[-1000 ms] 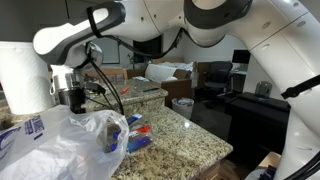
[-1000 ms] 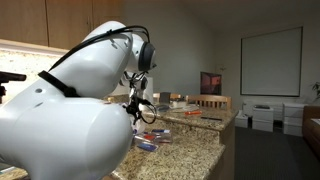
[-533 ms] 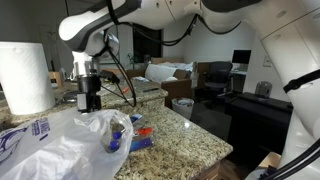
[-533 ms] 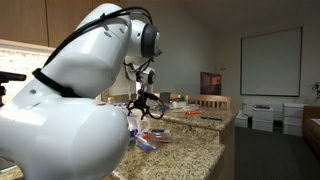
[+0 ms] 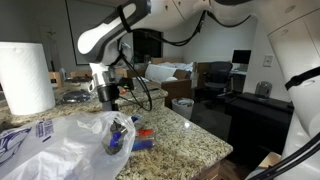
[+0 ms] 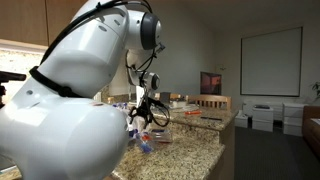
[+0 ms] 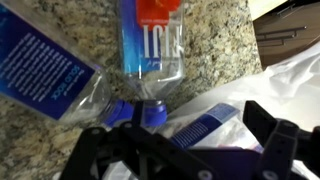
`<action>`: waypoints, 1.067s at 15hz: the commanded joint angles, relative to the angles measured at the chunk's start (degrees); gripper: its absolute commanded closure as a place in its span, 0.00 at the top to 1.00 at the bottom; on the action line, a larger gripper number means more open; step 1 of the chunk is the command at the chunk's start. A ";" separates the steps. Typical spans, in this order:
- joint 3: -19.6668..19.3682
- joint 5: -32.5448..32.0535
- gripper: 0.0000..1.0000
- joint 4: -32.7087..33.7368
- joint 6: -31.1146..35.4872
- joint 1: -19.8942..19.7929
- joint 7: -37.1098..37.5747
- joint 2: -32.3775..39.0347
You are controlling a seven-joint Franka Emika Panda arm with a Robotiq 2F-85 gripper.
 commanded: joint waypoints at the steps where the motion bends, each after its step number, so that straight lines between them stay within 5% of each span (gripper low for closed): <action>1: -0.53 -1.43 1.00 -6.07 1.58 0.25 -3.03 -2.17; 6: -0.84 -2.54 1.00 -9.78 8.36 1.49 -0.06 -2.10; 16: -0.64 -2.28 1.00 -30.46 45.72 3.89 19.16 -12.14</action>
